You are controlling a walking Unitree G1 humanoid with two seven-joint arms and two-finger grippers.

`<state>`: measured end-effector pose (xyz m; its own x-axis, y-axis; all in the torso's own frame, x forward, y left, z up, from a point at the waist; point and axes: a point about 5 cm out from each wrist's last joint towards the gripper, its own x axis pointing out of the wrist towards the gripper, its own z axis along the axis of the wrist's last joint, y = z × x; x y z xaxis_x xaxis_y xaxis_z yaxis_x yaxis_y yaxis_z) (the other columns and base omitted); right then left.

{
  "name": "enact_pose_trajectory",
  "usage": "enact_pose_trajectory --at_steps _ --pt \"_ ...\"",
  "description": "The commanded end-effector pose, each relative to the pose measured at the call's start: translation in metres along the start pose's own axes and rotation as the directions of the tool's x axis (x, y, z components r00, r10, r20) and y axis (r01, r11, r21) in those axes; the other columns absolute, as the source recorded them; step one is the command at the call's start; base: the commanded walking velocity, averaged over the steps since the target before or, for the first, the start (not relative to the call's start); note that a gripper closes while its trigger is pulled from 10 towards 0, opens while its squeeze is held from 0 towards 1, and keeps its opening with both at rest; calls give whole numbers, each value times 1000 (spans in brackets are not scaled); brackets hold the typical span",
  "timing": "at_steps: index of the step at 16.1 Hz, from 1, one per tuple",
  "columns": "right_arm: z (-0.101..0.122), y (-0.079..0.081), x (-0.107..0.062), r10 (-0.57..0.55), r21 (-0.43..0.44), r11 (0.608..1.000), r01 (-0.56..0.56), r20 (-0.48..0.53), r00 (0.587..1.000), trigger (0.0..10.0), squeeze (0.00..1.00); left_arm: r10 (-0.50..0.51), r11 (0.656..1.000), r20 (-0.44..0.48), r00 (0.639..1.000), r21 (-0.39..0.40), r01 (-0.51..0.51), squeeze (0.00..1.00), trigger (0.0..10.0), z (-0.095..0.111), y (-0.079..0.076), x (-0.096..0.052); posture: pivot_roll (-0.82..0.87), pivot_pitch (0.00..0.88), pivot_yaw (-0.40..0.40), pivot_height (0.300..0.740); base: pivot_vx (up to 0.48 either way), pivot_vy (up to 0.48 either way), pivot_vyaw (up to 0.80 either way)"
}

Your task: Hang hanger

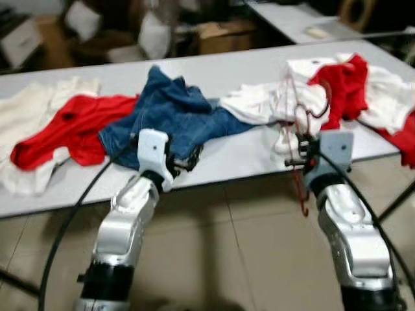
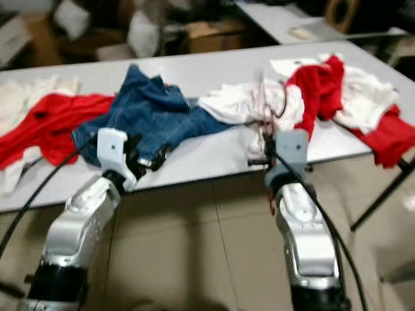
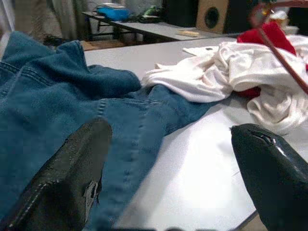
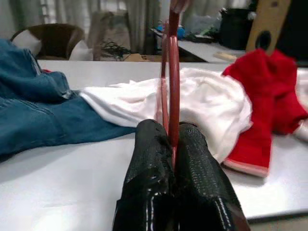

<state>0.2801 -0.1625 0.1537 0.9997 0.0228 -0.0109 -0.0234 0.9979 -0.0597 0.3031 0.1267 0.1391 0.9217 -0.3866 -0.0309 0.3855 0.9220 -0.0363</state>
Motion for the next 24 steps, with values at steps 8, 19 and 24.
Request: enact_pose_trajectory --at_steps 8,19,24 --pt "6 -8 4 -17 0 1000 17 35 999 10000 0 45 999 -4 999 -2 -45 804 10000 -5 6 -2 -70 0 78 740 0 -60 0" --pt "-7 7 -7 39 0 999 -39 -7 999 10000 0 69 994 -112 991 93 -58 0 10000 -28 15 -4 -109 0 113 740 0 0 0" --pt "-7 3 -8 34 -9 999 -34 -8 999 10000 0 79 994 -103 992 82 -71 0 10000 -26 15 -3 -115 0 112 740 0 0 0"
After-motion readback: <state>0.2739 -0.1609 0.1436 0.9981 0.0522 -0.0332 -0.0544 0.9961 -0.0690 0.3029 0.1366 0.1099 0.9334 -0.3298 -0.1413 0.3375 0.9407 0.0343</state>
